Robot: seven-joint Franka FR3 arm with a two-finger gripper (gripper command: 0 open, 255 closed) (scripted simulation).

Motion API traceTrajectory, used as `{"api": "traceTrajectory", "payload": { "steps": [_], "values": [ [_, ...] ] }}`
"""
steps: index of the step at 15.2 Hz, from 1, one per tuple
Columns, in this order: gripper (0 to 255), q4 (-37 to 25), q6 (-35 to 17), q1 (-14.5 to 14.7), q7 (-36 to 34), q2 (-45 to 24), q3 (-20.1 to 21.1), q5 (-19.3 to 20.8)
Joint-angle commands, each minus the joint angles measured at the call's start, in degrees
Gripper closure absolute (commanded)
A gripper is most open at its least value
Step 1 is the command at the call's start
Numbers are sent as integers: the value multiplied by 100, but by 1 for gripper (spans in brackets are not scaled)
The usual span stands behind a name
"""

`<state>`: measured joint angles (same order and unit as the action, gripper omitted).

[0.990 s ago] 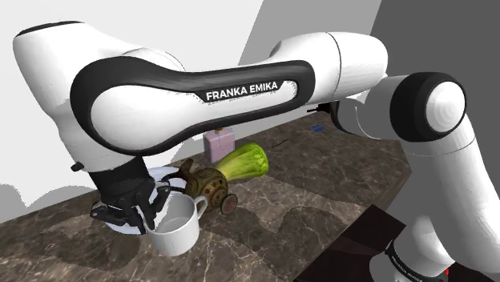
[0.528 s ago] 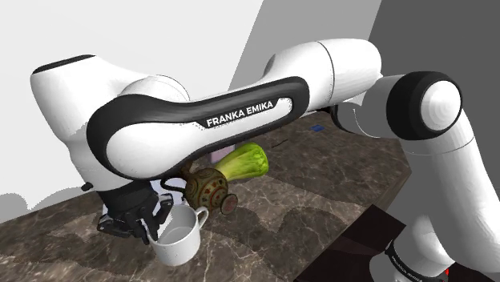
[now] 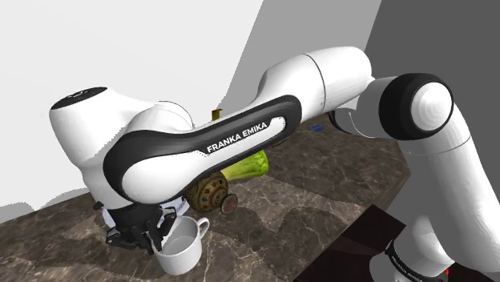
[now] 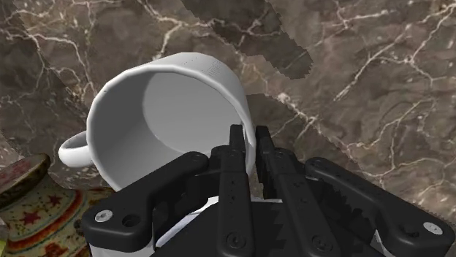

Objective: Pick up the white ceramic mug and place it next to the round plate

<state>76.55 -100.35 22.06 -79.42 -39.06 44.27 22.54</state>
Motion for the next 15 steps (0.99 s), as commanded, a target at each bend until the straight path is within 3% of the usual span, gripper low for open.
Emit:
{"api": "traceTrajectory", "payload": {
  "steps": [1, 12, 13, 15],
  "values": [
    [255, 141, -147, -30, -17, -17, -12, 21],
    [255, 312, -377, -44, -47, -97, -52, 78],
    [0, 313, -377, -44, -47, -96, -52, 78],
    [0, 313, -377, -44, -47, -96, -52, 78]
  ]
}}
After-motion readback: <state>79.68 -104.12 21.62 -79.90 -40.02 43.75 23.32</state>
